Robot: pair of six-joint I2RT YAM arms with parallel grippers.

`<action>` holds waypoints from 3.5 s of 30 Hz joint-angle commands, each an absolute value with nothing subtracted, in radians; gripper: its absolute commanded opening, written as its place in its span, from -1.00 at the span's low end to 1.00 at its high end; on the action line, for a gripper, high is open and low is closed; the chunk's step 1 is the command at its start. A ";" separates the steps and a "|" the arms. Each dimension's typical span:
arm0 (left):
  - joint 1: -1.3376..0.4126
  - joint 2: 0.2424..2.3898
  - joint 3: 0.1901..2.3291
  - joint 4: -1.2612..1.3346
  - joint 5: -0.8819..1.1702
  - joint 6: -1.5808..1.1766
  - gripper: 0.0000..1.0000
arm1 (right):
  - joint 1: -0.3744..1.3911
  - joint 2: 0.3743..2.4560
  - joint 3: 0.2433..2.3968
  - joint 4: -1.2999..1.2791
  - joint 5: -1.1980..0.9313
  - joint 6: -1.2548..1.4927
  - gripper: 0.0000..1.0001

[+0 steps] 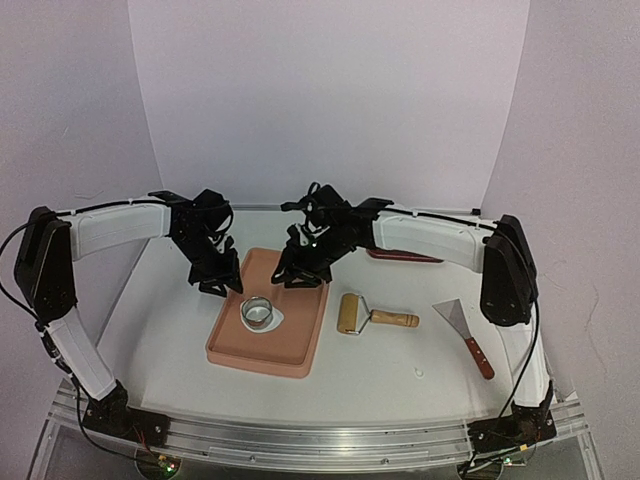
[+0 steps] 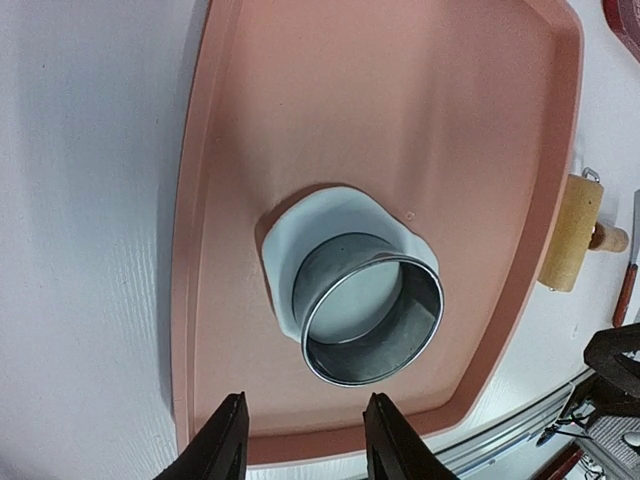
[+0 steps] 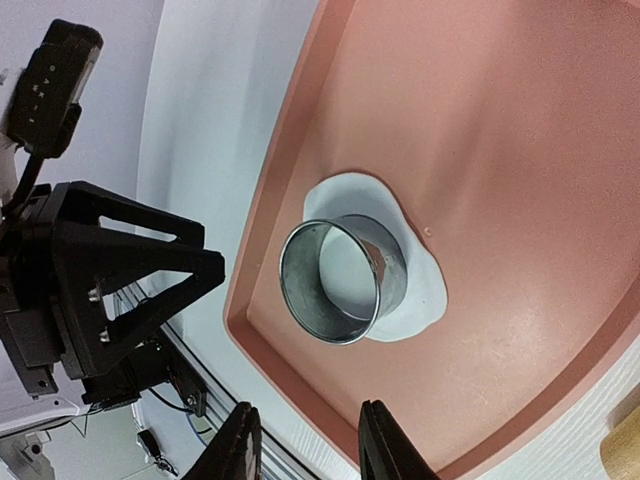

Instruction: Roll out the dumpling wrappers from the dough

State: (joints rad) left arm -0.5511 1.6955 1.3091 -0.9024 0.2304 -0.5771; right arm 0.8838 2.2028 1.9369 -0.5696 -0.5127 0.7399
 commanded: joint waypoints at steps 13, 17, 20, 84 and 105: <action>-0.507 1.706 1.289 -0.881 0.368 -0.453 -0.29 | 0.923 2.374 2.110 -0.664 -0.450 0.754 -0.37; -0.505 1.718 1.285 -0.878 0.373 -0.442 -0.32 | 0.923 2.393 2.124 -0.666 -0.460 0.760 -0.39; -0.505 1.729 1.287 -0.876 0.380 -0.437 -0.34 | 0.923 2.406 2.131 -0.666 -0.466 0.765 -0.42; -0.505 1.861 1.340 -0.857 0.413 -0.422 -0.80 | 0.923 2.490 2.162 -0.666 -0.520 0.753 -0.83; -0.520 1.871 1.257 -0.832 0.431 -0.478 -0.99 | 0.921 2.524 2.162 -0.665 -0.502 0.724 -1.00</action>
State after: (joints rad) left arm -0.5072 1.8561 1.2900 -0.8525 0.4175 -0.4490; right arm 0.9169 2.4740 2.1521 -0.6658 -0.5126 0.7547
